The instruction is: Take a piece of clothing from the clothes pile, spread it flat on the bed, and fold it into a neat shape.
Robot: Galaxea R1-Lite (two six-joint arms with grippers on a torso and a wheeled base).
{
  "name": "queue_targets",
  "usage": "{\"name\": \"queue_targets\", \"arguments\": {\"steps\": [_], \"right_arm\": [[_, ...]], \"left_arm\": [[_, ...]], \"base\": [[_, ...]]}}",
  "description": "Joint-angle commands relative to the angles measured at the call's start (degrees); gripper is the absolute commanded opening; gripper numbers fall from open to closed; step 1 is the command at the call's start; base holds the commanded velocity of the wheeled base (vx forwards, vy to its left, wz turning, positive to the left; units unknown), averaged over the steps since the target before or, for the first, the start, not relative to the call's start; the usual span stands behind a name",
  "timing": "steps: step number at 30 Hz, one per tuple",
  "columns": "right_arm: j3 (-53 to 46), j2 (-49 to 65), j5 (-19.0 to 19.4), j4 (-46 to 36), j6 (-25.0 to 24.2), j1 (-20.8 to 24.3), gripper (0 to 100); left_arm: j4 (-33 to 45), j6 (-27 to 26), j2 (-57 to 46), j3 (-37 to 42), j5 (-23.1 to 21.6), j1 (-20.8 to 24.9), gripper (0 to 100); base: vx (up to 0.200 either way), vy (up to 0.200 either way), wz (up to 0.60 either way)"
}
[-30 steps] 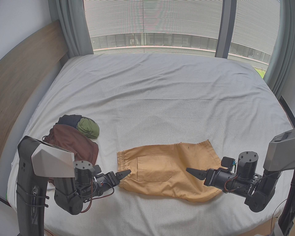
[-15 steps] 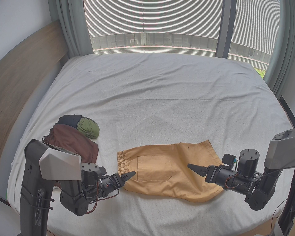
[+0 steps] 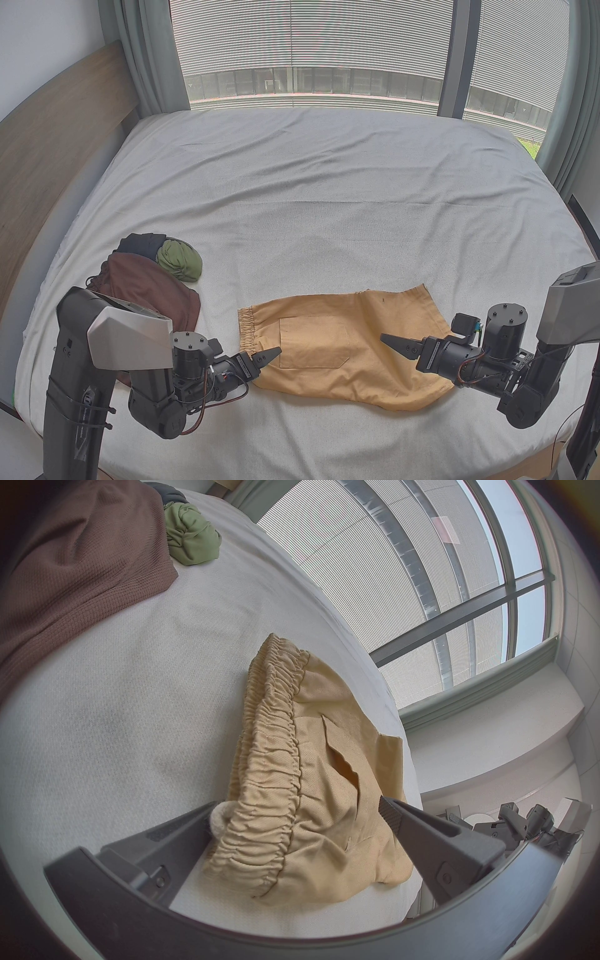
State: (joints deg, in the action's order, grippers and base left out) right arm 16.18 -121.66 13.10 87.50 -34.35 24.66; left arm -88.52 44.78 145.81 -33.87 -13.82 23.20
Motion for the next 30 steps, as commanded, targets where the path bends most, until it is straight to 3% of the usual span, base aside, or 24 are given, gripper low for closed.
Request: {"name": "queue_targets", "arguments": {"steps": [1, 12, 13, 30], "right_arm": [[-0.01, -0.07, -0.01, 0.03, -0.01, 0.12, 100], [-0.01, -0.07, -0.01, 0.03, -0.1, 0.21, 100], [-0.01, -0.07, -0.01, 0.03, -0.1, 0.21, 100], [-0.09, -0.51, -0.01, 0.12, -0.1, -0.23, 100]], "left_arm": [[-0.08, 0.31, 0.26, -0.59, 0.03, 0.0, 100], [-0.08, 2.42, 0.53, -2.35, 0.38, -0.08, 100], [-0.08, 2.42, 0.53, -2.35, 0.38, -0.08, 0], [-0.17, 2.16, 0.44, -0.32, 3.1, -0.52, 0]], "base": [[0.0, 0.0, 0.0], [0.0, 0.0, 0.0], [0.0, 0.0, 0.0], [0.0, 0.0, 0.0]]}}
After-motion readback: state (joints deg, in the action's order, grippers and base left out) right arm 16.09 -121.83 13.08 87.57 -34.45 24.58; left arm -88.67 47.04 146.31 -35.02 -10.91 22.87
